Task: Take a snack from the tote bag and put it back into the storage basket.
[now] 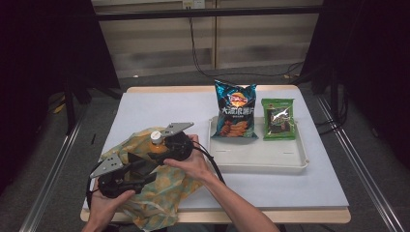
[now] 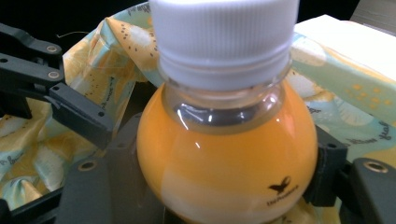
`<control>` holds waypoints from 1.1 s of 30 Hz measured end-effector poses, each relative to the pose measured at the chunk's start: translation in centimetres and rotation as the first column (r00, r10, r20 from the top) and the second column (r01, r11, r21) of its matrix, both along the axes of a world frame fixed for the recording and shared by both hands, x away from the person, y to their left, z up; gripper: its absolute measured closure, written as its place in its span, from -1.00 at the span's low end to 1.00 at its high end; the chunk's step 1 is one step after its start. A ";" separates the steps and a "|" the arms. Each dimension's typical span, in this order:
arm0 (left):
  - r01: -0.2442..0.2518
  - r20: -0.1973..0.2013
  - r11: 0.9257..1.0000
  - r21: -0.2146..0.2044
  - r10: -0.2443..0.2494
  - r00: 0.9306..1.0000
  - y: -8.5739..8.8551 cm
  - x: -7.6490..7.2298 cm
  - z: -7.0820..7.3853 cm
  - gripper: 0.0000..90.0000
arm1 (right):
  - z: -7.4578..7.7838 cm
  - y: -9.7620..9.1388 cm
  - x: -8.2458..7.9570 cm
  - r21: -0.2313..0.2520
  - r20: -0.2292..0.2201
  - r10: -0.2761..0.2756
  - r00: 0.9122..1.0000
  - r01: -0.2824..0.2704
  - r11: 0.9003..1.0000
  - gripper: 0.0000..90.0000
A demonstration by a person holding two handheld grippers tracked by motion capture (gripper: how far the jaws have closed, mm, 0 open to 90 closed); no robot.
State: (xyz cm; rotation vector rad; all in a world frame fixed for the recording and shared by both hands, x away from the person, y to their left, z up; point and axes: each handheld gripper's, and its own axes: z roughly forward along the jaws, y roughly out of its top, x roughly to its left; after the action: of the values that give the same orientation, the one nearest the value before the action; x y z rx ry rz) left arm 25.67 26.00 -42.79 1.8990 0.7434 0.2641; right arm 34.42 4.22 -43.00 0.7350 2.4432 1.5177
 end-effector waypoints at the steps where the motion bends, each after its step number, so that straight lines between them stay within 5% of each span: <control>1: -0.002 0.001 1.000 0.000 0.002 1.000 0.0 0.0 0.0 -0.26 | 0.2 0.0 0.0 0.000 0.003 0.005 1.000 -0.005 1.000 -0.32; 33: -0.052 0.000 0.999 -0.016 0.052 0.999 0.2 0.3 0.0 -0.45 | 6.7 -2.4 -0.5 0.131 0.056 0.085 0.995 -0.091 0.987 -0.32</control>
State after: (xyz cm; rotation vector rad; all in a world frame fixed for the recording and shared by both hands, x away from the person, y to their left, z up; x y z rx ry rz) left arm 25.96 26.24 -42.83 1.8665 0.7930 0.2903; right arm 33.88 1.81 -36.35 0.6107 2.3856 1.7244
